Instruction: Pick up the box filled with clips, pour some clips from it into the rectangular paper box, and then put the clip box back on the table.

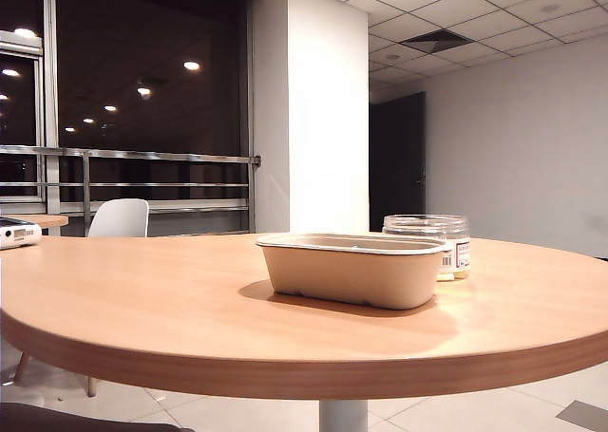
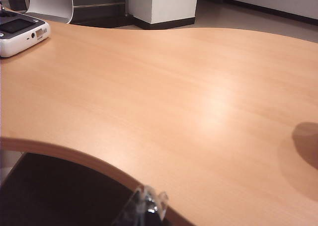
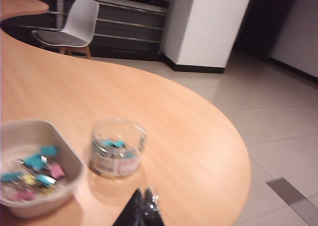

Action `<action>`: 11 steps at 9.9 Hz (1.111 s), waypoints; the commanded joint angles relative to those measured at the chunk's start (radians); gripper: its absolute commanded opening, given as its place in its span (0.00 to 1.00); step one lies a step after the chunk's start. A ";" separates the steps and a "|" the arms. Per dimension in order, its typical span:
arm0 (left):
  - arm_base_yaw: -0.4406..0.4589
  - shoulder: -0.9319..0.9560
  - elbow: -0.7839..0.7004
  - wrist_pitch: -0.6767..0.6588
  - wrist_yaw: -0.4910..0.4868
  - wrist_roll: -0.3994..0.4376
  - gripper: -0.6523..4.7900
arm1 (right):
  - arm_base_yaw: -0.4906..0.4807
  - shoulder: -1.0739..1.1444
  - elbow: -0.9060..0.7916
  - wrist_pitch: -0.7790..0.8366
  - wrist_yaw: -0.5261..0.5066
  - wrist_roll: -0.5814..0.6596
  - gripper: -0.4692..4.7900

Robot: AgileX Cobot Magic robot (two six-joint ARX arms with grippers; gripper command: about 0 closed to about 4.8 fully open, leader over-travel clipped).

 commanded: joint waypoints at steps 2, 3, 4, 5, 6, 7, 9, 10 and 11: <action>0.000 -0.001 0.000 0.007 0.007 -0.002 0.12 | -0.130 -0.053 -0.281 0.137 0.011 0.207 0.09; 0.000 -0.001 0.000 0.007 0.007 -0.002 0.12 | -0.133 -0.053 -0.296 0.148 0.014 0.241 0.09; 0.000 -0.001 0.000 0.007 0.007 -0.002 0.12 | -0.149 -0.053 -0.296 0.150 0.053 0.241 0.09; 0.000 -0.001 0.000 0.007 0.007 -0.002 0.12 | -0.169 -0.053 -0.296 0.151 0.055 0.241 0.09; 0.000 -0.001 0.000 0.007 0.007 -0.002 0.12 | -0.179 -0.053 -0.296 0.151 0.056 0.241 0.09; 0.000 -0.001 0.000 0.007 0.007 -0.002 0.12 | -0.193 -0.053 -0.296 0.151 0.055 0.241 0.09; 0.000 -0.001 0.000 0.007 0.007 -0.002 0.12 | -0.188 -0.053 -0.296 0.155 0.053 0.240 0.09; 0.000 -0.001 0.000 0.007 0.007 -0.002 0.12 | -0.188 -0.053 -0.296 0.154 0.053 0.240 0.09; 0.000 -0.001 0.000 0.007 0.007 -0.002 0.12 | -0.188 -0.053 -0.296 0.155 0.053 0.240 0.09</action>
